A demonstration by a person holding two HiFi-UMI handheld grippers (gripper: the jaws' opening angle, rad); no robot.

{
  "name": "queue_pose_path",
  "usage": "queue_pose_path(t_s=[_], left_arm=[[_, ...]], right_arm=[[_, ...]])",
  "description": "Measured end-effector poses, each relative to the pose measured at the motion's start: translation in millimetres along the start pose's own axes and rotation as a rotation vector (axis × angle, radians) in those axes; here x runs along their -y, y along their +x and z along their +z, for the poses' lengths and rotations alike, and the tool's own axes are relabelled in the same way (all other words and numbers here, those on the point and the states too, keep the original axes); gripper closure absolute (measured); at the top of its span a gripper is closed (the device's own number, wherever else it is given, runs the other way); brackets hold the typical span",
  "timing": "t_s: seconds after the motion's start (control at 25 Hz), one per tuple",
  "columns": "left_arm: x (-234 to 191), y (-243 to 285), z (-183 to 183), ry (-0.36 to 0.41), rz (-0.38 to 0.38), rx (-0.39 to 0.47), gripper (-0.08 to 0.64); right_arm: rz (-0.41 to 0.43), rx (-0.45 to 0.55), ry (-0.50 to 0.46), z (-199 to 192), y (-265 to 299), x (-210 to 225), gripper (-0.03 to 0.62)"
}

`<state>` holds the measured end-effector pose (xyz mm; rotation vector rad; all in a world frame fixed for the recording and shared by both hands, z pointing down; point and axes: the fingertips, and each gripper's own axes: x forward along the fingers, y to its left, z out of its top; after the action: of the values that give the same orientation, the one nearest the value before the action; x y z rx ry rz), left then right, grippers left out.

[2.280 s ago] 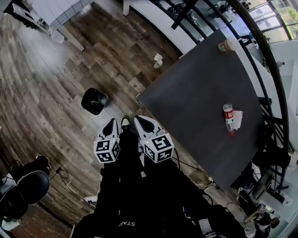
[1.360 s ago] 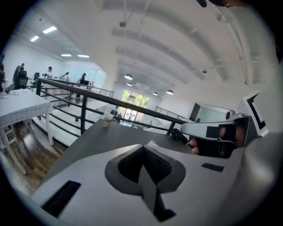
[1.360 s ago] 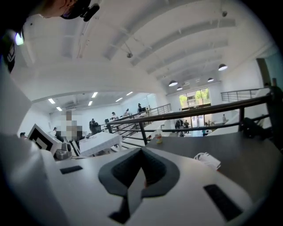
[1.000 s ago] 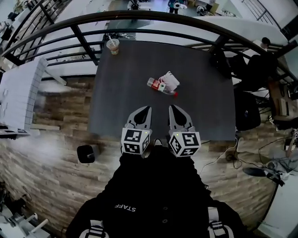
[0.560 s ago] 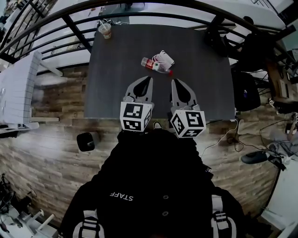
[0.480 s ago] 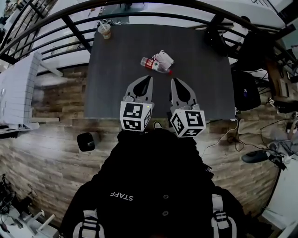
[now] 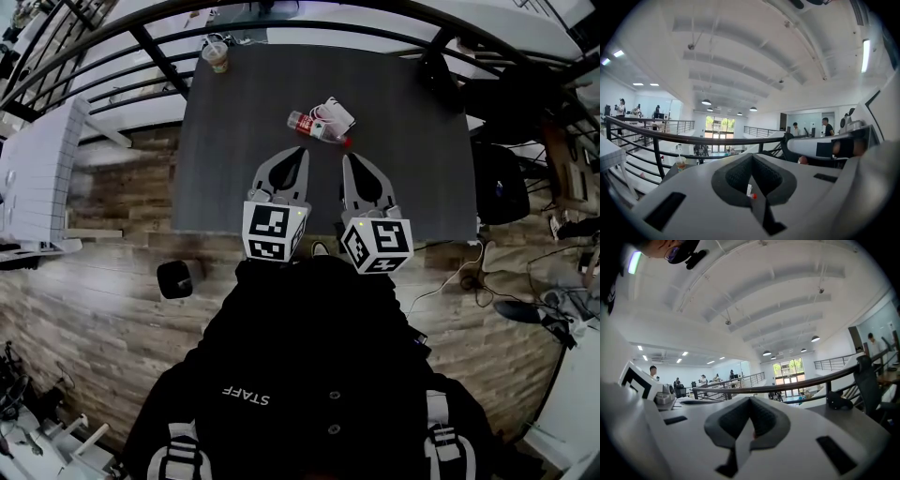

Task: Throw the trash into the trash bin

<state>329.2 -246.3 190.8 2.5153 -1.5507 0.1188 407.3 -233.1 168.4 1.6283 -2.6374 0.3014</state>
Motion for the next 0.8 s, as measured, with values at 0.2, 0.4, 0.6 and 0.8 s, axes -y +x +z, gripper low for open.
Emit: queue_pose_path(t_s=[0.2, 0.4, 0.6, 0.8], left_arm=[[-1, 3, 0, -0.024, -0.003, 0.002, 0.56], [-6, 6, -8, -0.029, 0.009, -0.015, 0.56], [-10, 12, -14, -0.042, 0.012, -0.036, 0.56], [-14, 18, -23, -0.049, 0.019, -0.053, 0.56]], right_arm=[[0.0, 0.0, -0.002, 1, 4, 3, 0.578], [0.005, 0.0, -0.003, -4, 8, 4, 0.578], [0.005, -0.013, -0.002, -8, 14, 9, 0.578], [0.019, -0.034, 0.0, -17, 23, 10, 0.578]])
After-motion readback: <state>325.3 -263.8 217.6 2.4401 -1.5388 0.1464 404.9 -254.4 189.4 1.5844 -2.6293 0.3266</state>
